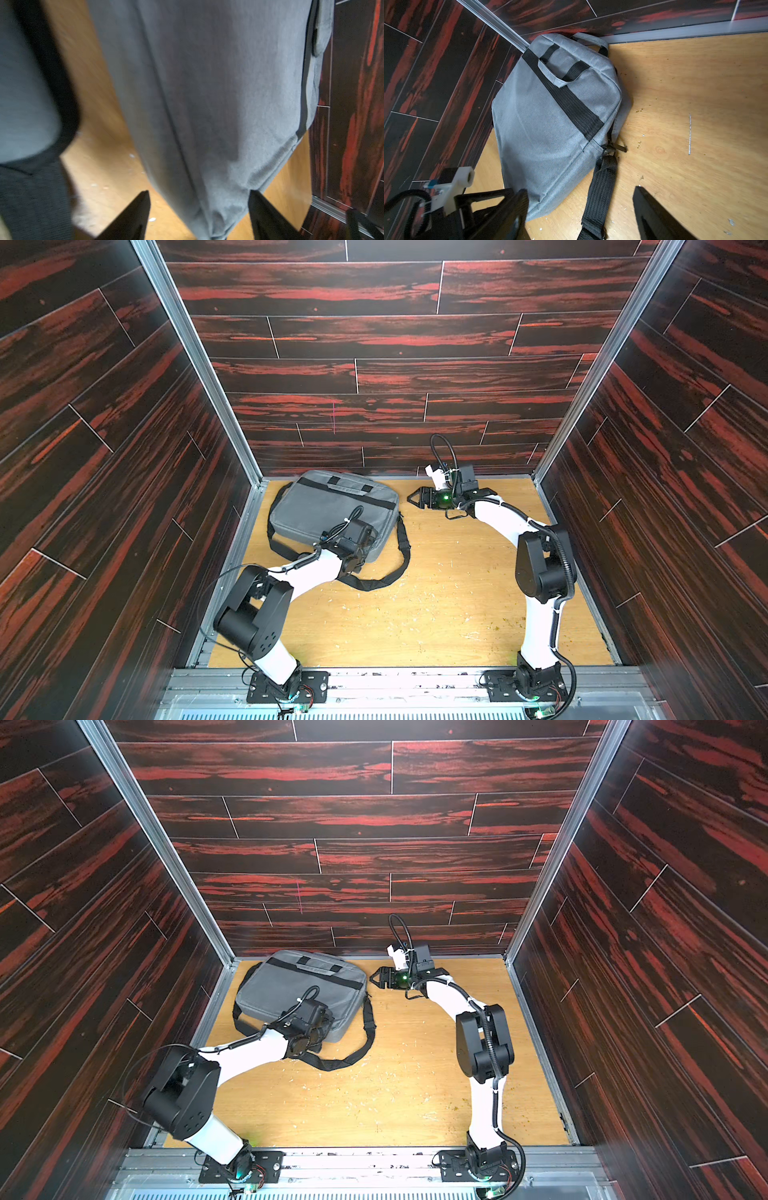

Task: Open the zippered laptop bag and take out the laptop
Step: Adjust the zippered laptop bag at the center of the board.

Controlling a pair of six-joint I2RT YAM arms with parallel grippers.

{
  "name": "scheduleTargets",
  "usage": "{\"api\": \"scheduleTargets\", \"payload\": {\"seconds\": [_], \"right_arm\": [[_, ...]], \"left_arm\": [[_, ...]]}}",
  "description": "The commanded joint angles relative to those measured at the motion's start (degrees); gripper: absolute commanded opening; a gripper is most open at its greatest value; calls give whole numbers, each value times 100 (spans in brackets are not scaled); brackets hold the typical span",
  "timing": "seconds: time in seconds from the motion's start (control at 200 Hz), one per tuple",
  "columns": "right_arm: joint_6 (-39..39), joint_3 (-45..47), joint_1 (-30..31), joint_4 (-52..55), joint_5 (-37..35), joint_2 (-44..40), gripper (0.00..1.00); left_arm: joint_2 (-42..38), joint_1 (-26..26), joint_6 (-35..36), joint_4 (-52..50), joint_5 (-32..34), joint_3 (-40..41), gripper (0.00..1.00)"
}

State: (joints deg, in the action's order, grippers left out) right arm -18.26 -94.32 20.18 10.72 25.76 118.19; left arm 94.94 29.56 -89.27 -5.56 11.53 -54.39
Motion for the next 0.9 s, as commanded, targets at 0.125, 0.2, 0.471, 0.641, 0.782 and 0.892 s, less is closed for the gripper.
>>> {"api": "scheduleTargets", "payload": {"seconds": [0.125,0.2,0.471,0.641,0.782,0.892], "right_arm": [[-55,132,108,131,77,79,82],[-48,159,108,164,79,25,82],[77,95,108,382,-44,-92,82],[44,29,108,437,-67,-129,82],[8,-104,108,574,-127,-82,82],[-34,-117,117,582,-185,-17,81]], "left_arm": [[184,105,-166,63,-9,-262,55],[193,111,-163,64,-27,-228,44],[66,115,-227,95,-125,31,15],[-186,115,-133,-89,-168,206,3],[-510,118,467,-516,-454,311,0],[-807,123,904,-887,-718,503,0]]}}
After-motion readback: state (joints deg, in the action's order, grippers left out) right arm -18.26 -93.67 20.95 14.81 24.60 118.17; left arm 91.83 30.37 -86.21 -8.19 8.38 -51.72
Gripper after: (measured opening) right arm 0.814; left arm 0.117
